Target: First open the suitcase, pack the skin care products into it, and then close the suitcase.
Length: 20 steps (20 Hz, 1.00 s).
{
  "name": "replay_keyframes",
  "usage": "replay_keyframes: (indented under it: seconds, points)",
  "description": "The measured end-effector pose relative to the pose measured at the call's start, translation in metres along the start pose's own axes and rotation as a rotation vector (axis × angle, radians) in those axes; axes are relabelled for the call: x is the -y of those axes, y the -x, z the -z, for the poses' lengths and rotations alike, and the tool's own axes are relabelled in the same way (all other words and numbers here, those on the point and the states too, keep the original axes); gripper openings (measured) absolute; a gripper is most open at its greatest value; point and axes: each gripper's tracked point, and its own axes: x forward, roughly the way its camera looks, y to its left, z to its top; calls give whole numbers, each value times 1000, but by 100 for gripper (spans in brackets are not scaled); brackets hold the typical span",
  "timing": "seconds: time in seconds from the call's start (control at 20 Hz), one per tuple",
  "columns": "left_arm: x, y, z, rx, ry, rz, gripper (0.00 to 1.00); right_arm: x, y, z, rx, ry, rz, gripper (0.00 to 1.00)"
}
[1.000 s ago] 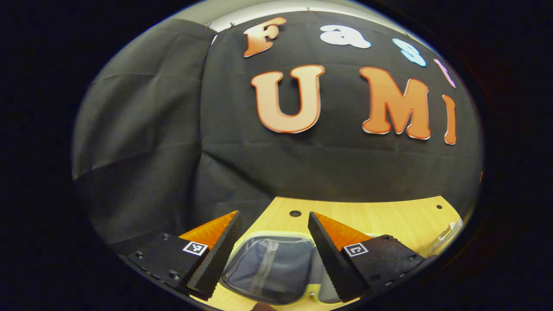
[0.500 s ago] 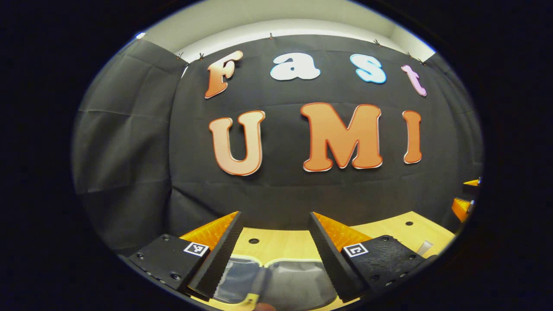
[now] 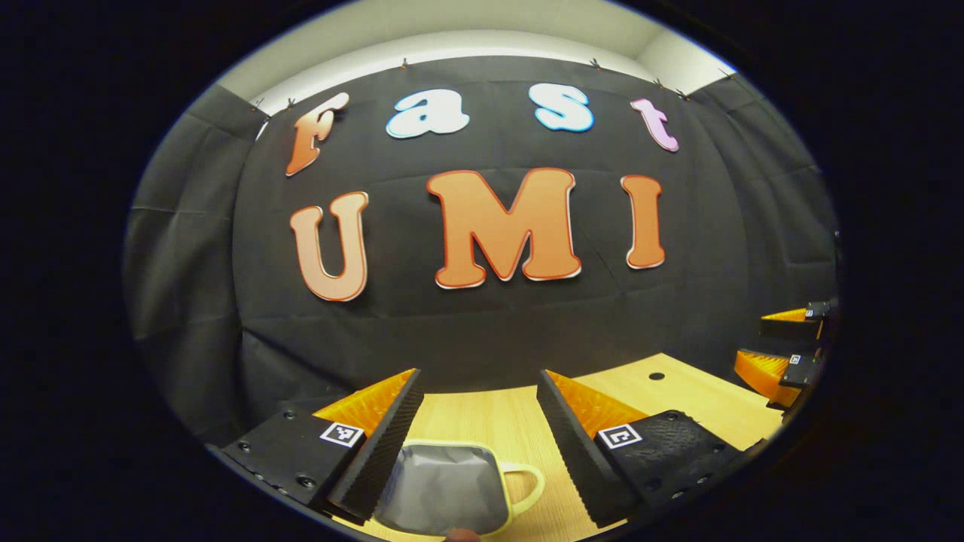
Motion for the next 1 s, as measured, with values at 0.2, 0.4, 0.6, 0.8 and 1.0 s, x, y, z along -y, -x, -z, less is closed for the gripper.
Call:
replay_keyframes:
  seconds: [0.2, 0.4, 0.6, 0.8, 1.0]
  points:
    - [47, -6, 35, -74, -66, 95, 96, 7, 5, 18, -41, -17, 5, 94]
    - [83, -5, 73, -152, -103, 188, 100, 11, 6, 34, -74, -15, 11, 94]
    - [109, -10, 114, -231, -116, 242, 99, 11, 9, 54, -121, -14, 10, 95]
    - [137, -20, 148, -300, -110, 302, 99, 11, 8, 74, -164, -10, 12, 94]
    - [169, -35, 190, -385, -95, 359, 99, 10, 2, 104, -243, -24, 1, 95]
